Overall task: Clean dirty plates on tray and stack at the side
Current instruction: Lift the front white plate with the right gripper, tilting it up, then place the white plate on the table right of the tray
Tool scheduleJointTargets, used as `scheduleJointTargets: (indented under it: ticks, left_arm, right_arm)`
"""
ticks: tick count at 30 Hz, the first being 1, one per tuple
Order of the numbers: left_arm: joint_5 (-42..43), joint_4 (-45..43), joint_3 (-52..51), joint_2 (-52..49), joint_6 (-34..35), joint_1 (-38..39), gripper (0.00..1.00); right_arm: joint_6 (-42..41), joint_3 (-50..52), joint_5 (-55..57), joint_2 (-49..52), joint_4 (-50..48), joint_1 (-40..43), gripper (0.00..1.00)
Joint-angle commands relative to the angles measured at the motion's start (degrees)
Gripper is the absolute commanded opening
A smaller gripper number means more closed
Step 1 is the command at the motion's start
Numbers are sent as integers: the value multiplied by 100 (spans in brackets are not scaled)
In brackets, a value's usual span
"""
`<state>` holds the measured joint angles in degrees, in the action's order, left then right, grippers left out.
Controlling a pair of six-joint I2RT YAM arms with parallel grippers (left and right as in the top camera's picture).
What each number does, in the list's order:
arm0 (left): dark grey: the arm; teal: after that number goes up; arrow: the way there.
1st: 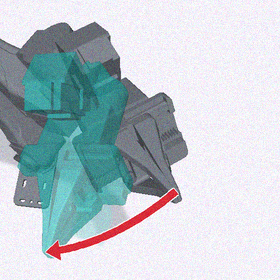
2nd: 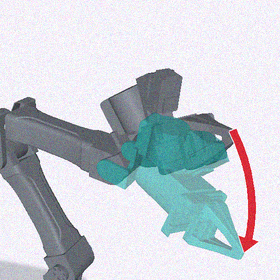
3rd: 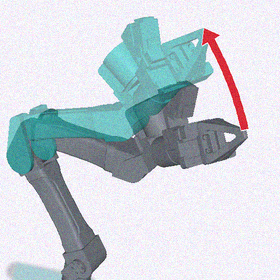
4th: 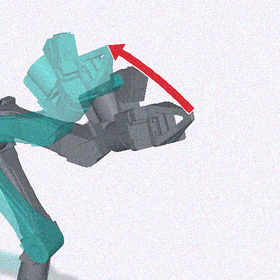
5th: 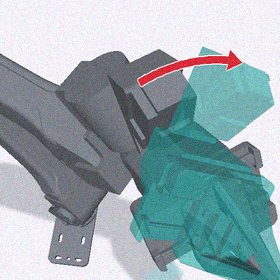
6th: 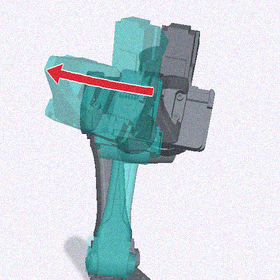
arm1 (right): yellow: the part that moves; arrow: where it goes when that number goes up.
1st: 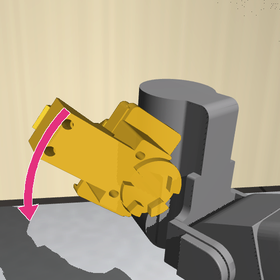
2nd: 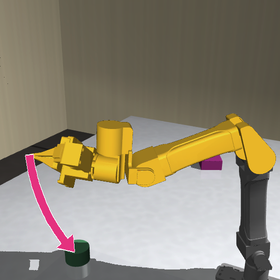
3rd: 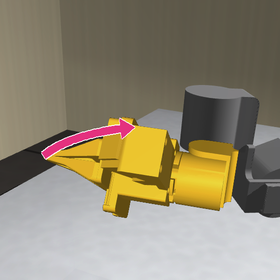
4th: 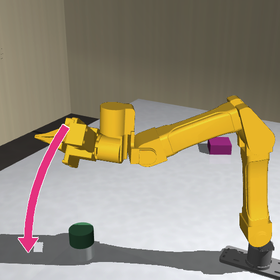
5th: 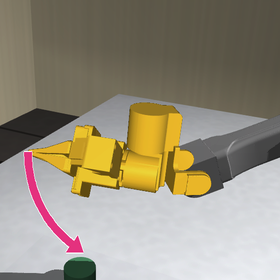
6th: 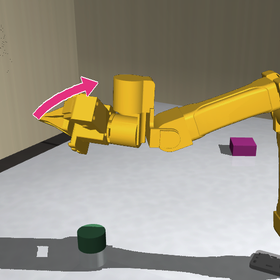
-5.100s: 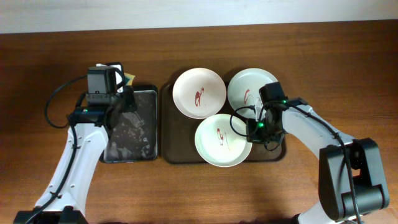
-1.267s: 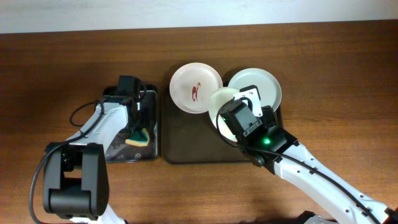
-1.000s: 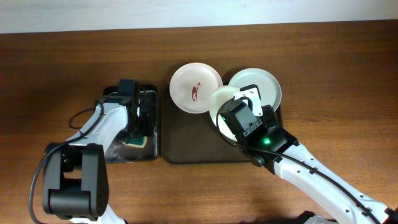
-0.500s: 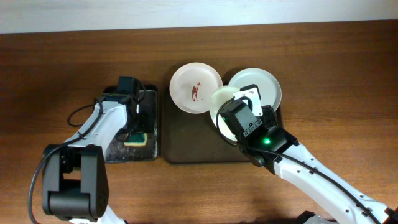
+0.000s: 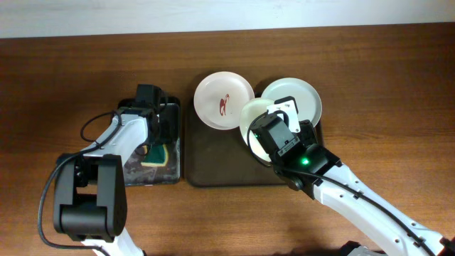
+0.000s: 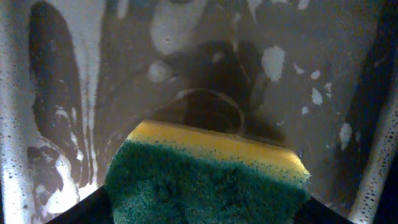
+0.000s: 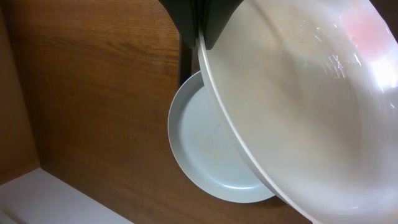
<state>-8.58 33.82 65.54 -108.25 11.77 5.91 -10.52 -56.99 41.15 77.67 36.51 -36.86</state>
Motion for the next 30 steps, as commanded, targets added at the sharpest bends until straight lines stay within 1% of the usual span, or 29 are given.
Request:
scheduleJointTargets:
  ticks: [1,2,3,4,8,9,10,11,12,13,15,16,17,18,19,20,21,23,25,27,29,30]
  left_arm:
    - [170,122,50,-94,13,-17,62]
    - [173,136,52,-94,13,-17,44]
    - [173,133,52,-92,13,-17,15]
    - [170,136,52,-92,13,-17,0]
    - [168,291,286,17,11,-20,0]
    - [170,358,380,74,11,-20,21]
    - [170,448,466,142,11,-20,60]
    - [170,522,501,212,11,-20,78]
    - [175,621,503,291,13,-17,82]
    - [216,752,503,341,13,-17,82]
    - [671,1086,503,350,15,-17,82]
    - [765,1169,503,350,15,-17,88]
    - [785,1213,501,350,15,-17,88]
    - [785,1239,501,350,15,-17,88]
    - [802,1283,503,350,15,-17,87]
    - [872,1344,501,350,13,-17,86]
    - [885,1349,503,350,13,-17,85]
    - [881,1314,503,374,11,-20,87]
    - [883,1318,514,457,11,-17,87]
    - [883,1320,514,551,13,-17,87]
    - [885,1344,514,562,13,-17,88]
    - [885,1344,514,562,13,-17,88]
  right_arm:
    - [-48,-122,157,-120,-35,-20,4]
    - [-48,-122,155,-120,-33,-20,4]
    - [-48,-122,157,-120,-33,-20,4]
    - [-48,-122,157,-120,-33,-20,4]
    - [-46,-122,162,-120,-39,-20,4]
    - [-46,-127,164,-120,-42,-20,4]
    - [-46,-162,164,-120,-37,-20,4]
    - [-44,-227,164,-120,-35,-20,4]
    - [-46,-304,186,-120,-33,-20,4]
    - [-50,-424,343,-120,-35,-20,4]
    - [-46,-634,1213,-120,-107,-20,4]
    - [-44,-702,1639,-120,-140,-20,4]
    - [-42,-761,1878,-120,-138,-20,4]
    - [-44,-793,1878,-120,-118,-20,4]
    - [-85,-796,1449,-120,-11,37,4]
    - [-549,-796,973,-120,210,238,4]
    - [-1012,-796,597,-120,407,562,4]
    - [-1276,-796,-581,-138,516,1545,4]
    - [-1272,-796,-1576,-153,527,2496,4]
    - [-1272,-796,-2597,-151,608,3727,4]
    - [-1270,-793,-3058,-111,688,4927,4]
    - [-1272,-793,-3182,-68,706,5311,4]
